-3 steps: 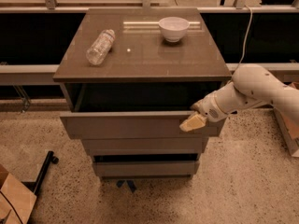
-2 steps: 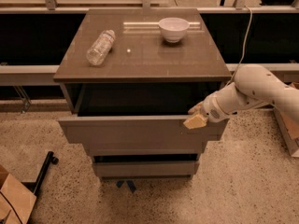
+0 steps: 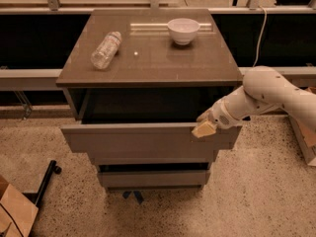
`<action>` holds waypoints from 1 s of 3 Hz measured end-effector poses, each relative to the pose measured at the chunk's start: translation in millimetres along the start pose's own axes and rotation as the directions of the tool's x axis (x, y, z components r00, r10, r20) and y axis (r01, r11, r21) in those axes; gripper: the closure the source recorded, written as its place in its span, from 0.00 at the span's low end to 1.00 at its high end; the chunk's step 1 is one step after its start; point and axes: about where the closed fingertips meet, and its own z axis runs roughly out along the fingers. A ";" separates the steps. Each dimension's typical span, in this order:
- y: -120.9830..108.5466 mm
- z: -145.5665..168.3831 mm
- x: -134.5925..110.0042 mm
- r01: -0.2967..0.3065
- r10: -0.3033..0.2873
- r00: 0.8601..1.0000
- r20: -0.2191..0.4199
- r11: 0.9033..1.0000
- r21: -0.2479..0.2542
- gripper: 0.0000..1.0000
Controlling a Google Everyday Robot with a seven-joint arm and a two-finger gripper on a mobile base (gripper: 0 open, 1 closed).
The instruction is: Open top drawer
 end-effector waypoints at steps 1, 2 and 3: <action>0.0 0.0 0.0 0.000 0.000 1.000 0.000 1.000 0.000 0.16; 25.6 -5.7 29.8 -0.048 0.046 0.997 -0.061 0.998 -0.034 0.00; 25.3 -5.6 29.3 -0.048 0.046 0.997 -0.061 0.998 -0.034 0.00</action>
Offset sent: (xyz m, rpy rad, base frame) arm -0.1365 -0.0531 -0.0274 -0.1194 0.2855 -0.0479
